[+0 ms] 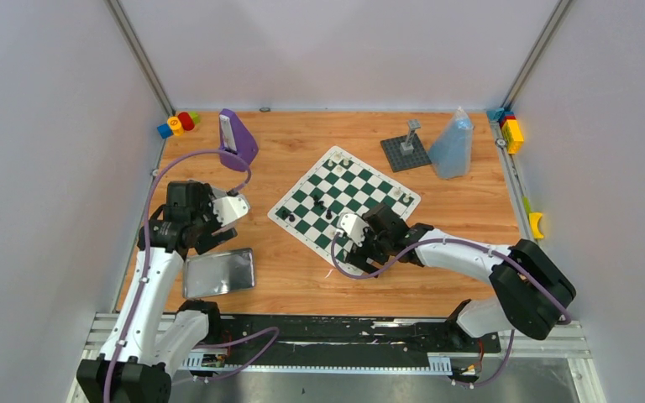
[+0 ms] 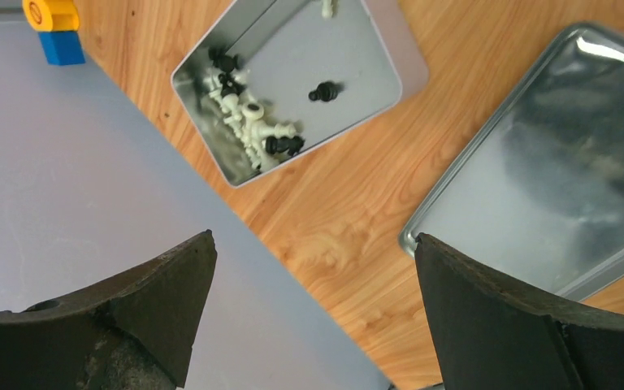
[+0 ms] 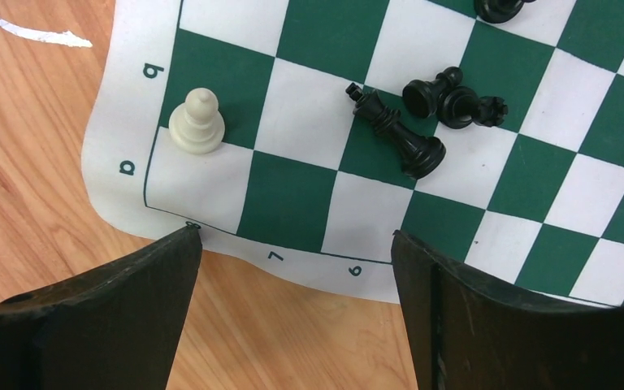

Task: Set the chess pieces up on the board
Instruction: Move the storage box to the center of the board, then adjust the chessboard at the center of the board.

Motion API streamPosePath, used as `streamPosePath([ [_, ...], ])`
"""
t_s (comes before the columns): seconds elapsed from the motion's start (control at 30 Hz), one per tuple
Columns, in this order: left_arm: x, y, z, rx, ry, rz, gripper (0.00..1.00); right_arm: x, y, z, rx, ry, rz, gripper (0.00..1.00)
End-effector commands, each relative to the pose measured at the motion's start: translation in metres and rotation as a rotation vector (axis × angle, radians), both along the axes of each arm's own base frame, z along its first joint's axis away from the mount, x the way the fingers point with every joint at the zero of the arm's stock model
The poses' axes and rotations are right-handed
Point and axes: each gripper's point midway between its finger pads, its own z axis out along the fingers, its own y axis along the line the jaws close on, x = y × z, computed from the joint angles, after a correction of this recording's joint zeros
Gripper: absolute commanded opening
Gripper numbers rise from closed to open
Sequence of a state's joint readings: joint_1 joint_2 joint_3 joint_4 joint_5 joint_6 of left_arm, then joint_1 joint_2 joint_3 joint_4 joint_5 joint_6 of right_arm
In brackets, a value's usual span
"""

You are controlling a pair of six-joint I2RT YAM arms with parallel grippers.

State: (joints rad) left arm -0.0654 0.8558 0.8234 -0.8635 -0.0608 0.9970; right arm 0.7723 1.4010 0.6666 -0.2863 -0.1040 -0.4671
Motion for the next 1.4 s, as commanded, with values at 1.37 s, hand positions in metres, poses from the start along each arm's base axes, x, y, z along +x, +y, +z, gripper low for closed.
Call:
streamPosePath([
  [1.37, 0.041, -0.08, -0.014, -0.341, 0.053, -0.004, 1.0, -0.066, -0.101, -0.004, -0.213, 0.016, 0.24, 0.88],
])
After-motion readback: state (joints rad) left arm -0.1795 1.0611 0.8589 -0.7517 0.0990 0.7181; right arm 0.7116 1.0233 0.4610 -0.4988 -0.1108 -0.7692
